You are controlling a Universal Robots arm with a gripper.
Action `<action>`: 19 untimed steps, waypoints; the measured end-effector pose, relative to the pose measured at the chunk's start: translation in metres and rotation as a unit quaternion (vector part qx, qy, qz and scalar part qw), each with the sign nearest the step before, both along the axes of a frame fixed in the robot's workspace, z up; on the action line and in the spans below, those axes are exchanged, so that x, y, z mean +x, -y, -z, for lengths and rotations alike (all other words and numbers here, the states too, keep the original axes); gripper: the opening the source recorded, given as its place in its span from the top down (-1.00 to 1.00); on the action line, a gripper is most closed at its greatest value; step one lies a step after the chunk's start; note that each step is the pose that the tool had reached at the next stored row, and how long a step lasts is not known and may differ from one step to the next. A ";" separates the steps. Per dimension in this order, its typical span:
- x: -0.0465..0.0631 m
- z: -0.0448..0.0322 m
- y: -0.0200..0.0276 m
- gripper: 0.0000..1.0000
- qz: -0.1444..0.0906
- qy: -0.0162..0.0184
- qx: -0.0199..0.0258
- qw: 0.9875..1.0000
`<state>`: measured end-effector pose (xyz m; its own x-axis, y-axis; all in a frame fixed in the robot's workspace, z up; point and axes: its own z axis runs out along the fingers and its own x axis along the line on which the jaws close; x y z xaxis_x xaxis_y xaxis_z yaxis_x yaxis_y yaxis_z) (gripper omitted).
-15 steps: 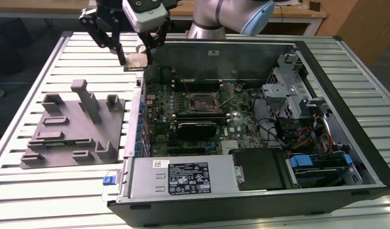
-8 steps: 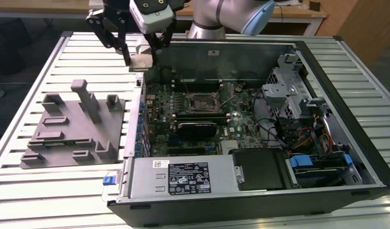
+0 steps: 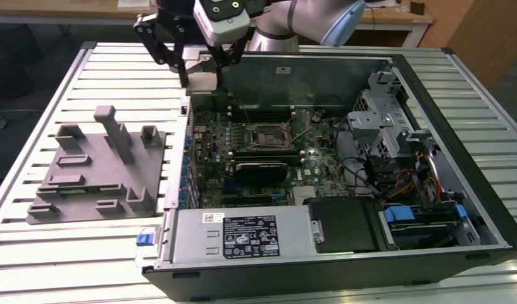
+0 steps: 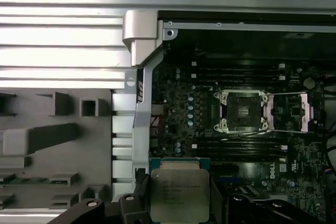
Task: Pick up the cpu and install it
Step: 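Pick up the cpu and move it towards the insertion slot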
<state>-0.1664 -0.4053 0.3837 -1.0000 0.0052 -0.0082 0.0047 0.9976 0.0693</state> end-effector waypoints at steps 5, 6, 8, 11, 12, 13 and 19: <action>0.015 0.0014 -0.0018 -0.08 0.002 0.000 0.000 1.000; 0.018 0.0017 -0.0022 -0.08 0.002 0.000 0.000 1.000; 0.024 0.0023 -0.0030 -0.08 0.002 0.000 0.000 1.000; 0.033 0.0029 -0.0047 -0.08 0.003 0.000 0.000 1.000; 0.036 0.0032 -0.0053 -0.08 0.003 0.000 0.000 1.000; 0.039 0.0034 -0.0059 -0.08 0.004 0.000 0.000 1.000; 0.057 0.0051 -0.0097 -0.08 0.005 0.000 0.000 1.000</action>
